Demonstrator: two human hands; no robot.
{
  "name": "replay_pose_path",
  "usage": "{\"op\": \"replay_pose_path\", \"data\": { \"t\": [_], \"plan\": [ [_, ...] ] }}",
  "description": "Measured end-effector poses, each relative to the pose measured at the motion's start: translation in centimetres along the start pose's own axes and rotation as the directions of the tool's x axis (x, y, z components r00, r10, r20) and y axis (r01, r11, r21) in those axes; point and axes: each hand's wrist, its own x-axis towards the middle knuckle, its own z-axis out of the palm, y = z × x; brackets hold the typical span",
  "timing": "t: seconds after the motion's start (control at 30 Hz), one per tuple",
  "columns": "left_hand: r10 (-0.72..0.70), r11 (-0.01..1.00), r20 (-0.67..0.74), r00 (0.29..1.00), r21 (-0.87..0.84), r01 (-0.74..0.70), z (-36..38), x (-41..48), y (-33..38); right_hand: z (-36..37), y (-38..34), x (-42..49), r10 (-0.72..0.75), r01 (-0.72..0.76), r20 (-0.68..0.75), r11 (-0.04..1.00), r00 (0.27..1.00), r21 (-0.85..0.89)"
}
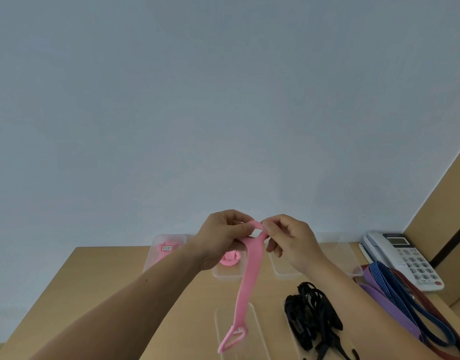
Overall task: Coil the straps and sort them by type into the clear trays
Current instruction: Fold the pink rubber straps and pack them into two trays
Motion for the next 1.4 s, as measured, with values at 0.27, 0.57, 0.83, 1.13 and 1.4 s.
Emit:
{"op": "replay_pose_path", "data": {
  "t": [0.27, 0.57, 0.83, 1.13, 1.4],
  "plan": [
    [0.112, 0.99, -0.023, 0.993, 0.089, -0.109, 0.2, 0.1, -0.3, 0.2, -0.1, 0.4, 0.09, -0.095, 0.044, 0.985, 0.995, 0.145],
    [-0.101, 0.992, 0.085, 0.991, -0.07, 0.107, 0.5, 0.0, 0.2, 0.7, 0.4, 0.4, -0.058, 0.059, -0.023, 0.998, 0.998, 0.017],
    [-0.222, 0.975, 0.126, 0.967, 0.02, 0.221, -0.3, -0.1, 0.5, 0.9, 1.1, 0.4, -0.145, 0.145, -0.007, 0.989, 0.989, -0.012],
    [-0.206, 0.966, 0.1, 0.974, -0.141, 0.218, -0.2, -0.3, 0.3, 1.0, 1.2, 0.5, -0.17, 0.17, 0.017, 0.985, 0.985, 0.017],
    [-0.122, 0.981, 0.088, 0.989, -0.14, 0.134, -0.4, -0.6, 0.3, 1.2, 1.5, 0.4, -0.133, 0.133, 0.01, 0.99, 0.991, 0.044]
  ]
}}
